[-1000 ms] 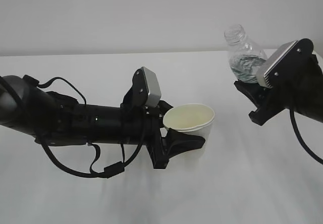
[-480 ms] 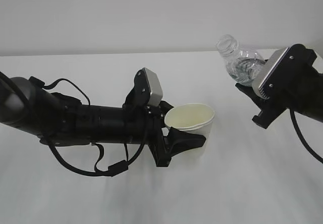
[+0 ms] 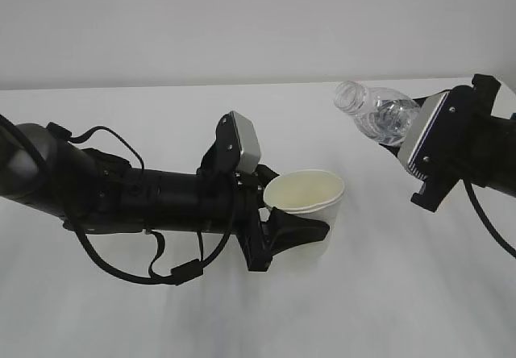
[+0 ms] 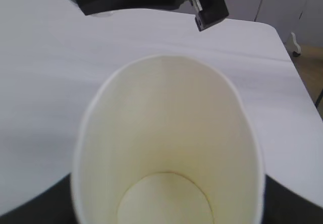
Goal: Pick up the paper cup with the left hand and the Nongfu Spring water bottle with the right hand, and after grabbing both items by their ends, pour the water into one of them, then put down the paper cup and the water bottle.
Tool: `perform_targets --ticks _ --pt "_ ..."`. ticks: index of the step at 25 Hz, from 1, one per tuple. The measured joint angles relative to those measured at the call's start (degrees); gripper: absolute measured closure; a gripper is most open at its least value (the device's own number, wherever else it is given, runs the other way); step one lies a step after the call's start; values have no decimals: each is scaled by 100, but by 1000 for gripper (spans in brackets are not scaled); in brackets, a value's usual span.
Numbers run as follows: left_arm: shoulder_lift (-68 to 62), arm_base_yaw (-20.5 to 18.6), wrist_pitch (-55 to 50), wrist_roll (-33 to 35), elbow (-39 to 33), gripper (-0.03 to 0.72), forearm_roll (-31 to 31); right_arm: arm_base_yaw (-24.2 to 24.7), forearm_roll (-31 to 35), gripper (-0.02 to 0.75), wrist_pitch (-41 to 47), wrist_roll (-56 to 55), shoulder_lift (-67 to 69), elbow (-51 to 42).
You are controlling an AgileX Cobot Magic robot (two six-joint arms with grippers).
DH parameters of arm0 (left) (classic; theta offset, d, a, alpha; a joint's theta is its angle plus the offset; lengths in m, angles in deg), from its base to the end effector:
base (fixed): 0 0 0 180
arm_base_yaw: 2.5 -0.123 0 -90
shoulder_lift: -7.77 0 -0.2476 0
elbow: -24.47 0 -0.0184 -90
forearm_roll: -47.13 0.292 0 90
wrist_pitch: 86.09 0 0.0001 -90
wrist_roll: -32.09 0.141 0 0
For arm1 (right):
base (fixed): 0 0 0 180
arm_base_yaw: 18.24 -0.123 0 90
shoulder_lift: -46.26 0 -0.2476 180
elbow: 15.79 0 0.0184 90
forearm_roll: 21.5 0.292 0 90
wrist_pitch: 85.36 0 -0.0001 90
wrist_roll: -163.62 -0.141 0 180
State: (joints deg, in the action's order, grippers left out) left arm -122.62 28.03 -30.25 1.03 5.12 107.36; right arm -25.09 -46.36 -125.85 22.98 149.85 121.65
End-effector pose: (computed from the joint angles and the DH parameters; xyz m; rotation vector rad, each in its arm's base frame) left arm 0.3047 -0.2972 0.0294 1.2023 1.5683 -0.9832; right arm 0.3576 0.0817 0.0885 -1.1807 1.4821 -0.3596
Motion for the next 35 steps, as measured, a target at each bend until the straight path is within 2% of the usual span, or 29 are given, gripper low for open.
perform_targets --ticks 8,35 --pt "0 0 11 -104 0 259 189 0 12 293 131 344 0 0" --pt "0 0 45 -124 0 259 193 0 -96 293 162 1583 0 0"
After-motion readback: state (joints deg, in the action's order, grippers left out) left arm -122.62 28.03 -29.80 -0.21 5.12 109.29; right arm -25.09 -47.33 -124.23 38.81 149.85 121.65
